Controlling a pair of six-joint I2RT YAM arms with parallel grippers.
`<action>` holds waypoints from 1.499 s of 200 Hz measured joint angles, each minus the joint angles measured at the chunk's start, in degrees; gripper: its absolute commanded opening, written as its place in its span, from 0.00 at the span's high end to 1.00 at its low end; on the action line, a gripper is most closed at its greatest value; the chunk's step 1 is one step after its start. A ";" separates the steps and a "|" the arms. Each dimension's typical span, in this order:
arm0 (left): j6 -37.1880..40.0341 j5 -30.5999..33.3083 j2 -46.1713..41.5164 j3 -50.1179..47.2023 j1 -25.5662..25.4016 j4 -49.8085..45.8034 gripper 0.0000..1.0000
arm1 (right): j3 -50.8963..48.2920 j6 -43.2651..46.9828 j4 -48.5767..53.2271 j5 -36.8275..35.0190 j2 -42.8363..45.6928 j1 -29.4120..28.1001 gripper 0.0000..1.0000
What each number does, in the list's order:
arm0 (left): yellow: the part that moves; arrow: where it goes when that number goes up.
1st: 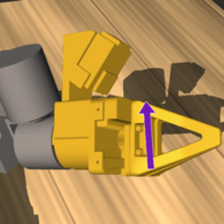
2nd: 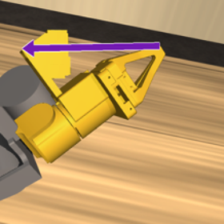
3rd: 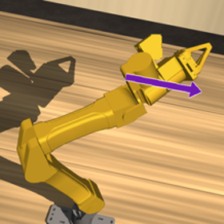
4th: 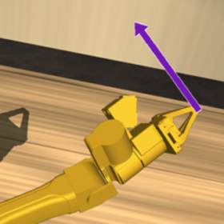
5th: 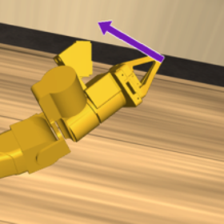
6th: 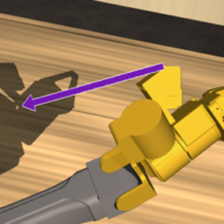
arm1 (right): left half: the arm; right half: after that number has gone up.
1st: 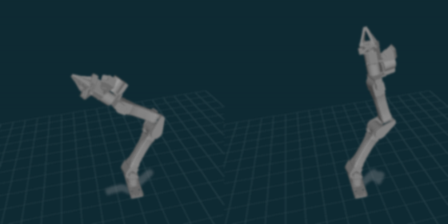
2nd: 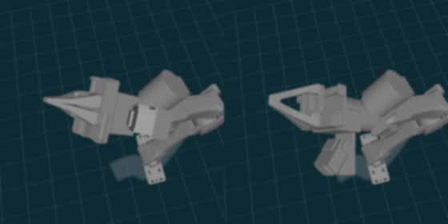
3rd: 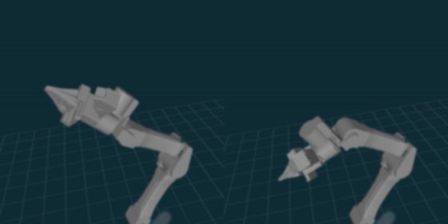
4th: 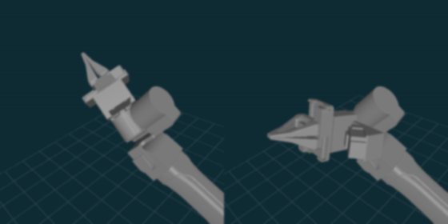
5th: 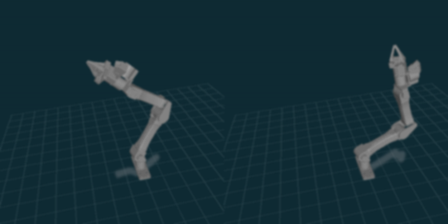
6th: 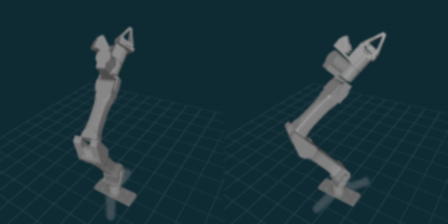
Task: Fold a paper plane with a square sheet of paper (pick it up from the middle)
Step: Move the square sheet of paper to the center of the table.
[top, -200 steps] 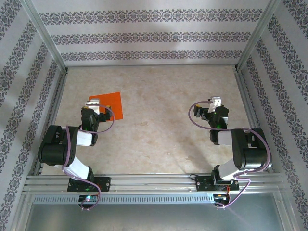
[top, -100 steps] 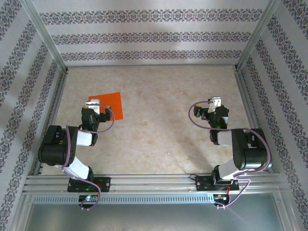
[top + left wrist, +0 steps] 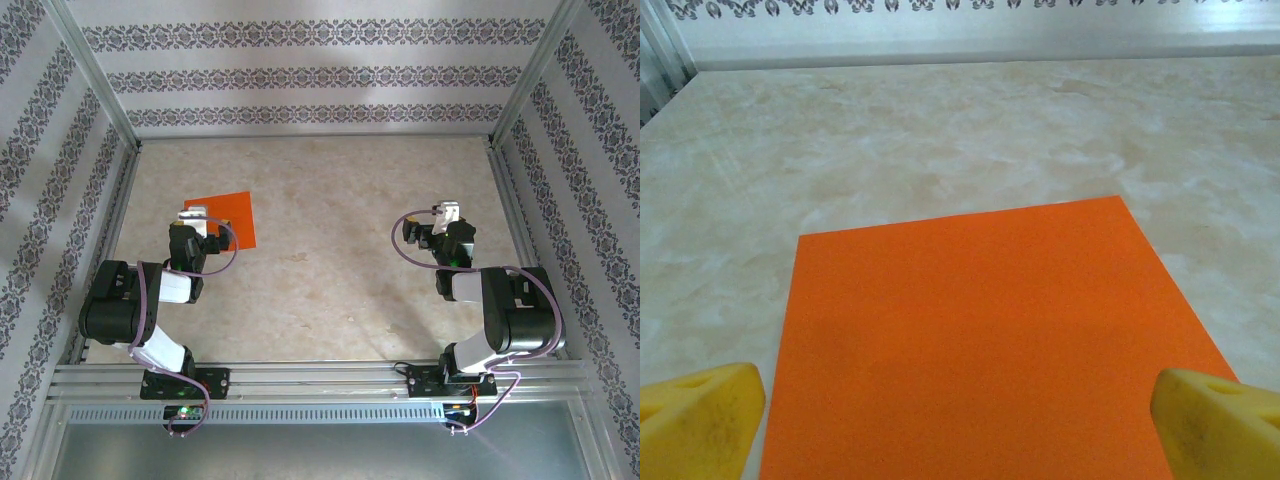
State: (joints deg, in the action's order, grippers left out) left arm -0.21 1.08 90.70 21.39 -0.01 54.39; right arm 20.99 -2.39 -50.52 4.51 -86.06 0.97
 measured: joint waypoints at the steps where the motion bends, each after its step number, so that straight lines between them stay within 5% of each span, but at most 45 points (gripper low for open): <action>1: 0.00 0.02 0.00 0.00 0.00 0.00 0.01 | 0.00 -0.02 0.15 -0.09 0.09 0.00 0.02; 59: -0.92 3.52 -9.64 5.03 0.00 -13.79 0.01 | 7.04 -5.68 18.84 -7.48 15.23 0.00 0.02; 112: -13.88 4.68 -17.40 18.64 0.02 -35.69 0.01 | 14.80 -17.59 35.54 -1.36 19.15 0.00 0.02; 186: -27.21 -8.61 1.25 34.75 0.02 -56.35 0.00 | 21.20 -29.83 48.74 14.36 13.05 0.00 0.02; 300: -34.67 -15.76 14.49 41.66 0.00 -66.93 0.03 | 26.10 -37.20 58.36 14.40 5.64 -2.47 0.02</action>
State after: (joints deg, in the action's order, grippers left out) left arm -34.87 -14.68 105.19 63.05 -0.01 -12.53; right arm 47.09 -39.59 7.84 18.92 -80.42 -1.50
